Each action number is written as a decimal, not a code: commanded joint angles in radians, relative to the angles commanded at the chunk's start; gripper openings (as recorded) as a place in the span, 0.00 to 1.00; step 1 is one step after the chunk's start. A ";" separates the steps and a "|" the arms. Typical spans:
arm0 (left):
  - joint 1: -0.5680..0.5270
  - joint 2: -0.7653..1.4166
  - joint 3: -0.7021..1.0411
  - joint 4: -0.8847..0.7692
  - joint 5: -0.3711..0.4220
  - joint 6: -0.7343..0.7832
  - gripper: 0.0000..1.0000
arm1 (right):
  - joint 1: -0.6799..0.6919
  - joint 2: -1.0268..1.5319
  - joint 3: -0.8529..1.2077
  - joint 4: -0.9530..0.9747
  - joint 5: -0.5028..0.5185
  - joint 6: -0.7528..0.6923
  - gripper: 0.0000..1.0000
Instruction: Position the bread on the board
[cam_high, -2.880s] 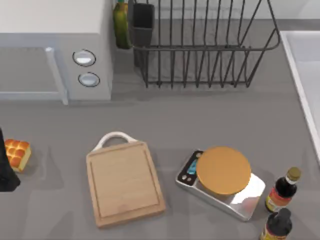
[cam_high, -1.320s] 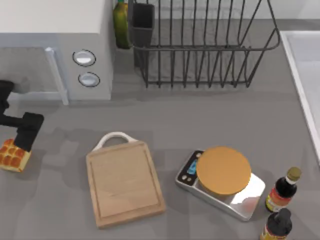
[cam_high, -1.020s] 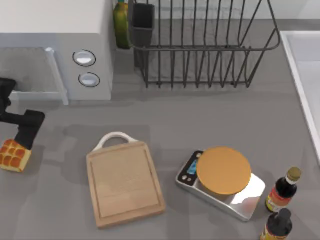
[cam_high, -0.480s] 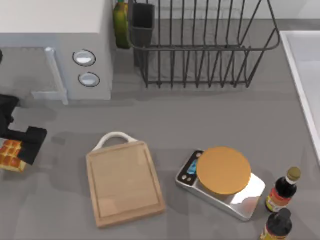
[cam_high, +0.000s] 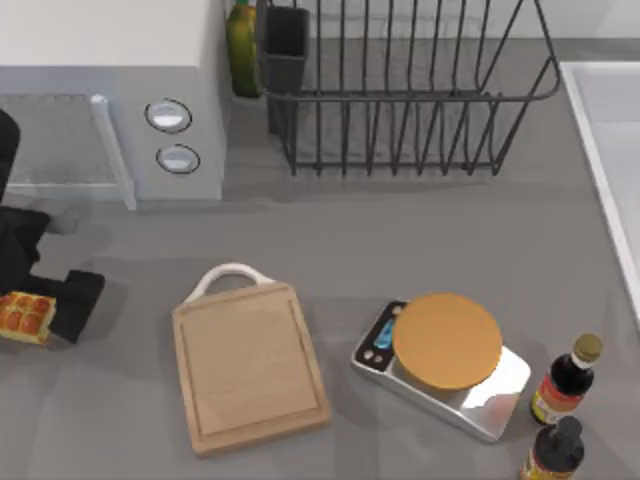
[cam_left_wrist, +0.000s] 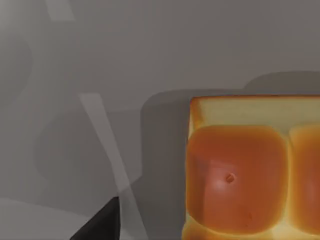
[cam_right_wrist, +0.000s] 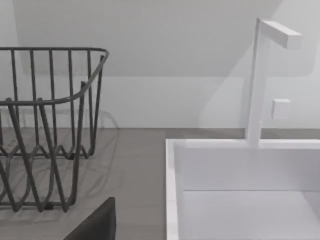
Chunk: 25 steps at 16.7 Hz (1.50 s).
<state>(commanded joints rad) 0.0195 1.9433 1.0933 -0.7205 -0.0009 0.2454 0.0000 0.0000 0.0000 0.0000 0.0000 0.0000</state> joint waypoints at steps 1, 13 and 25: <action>0.000 0.000 0.000 0.000 0.000 0.000 1.00 | 0.000 0.000 0.000 0.000 0.000 0.000 1.00; 0.000 0.000 0.000 0.000 0.000 0.000 0.25 | 0.000 0.000 0.000 0.000 0.000 0.000 1.00; 0.001 -0.039 0.000 -0.035 0.003 -0.001 0.00 | 0.000 0.000 0.000 0.000 0.000 0.000 1.00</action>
<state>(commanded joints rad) 0.0203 1.9045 1.0929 -0.7551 0.0019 0.2441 0.0000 0.0000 0.0000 0.0000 0.0000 0.0000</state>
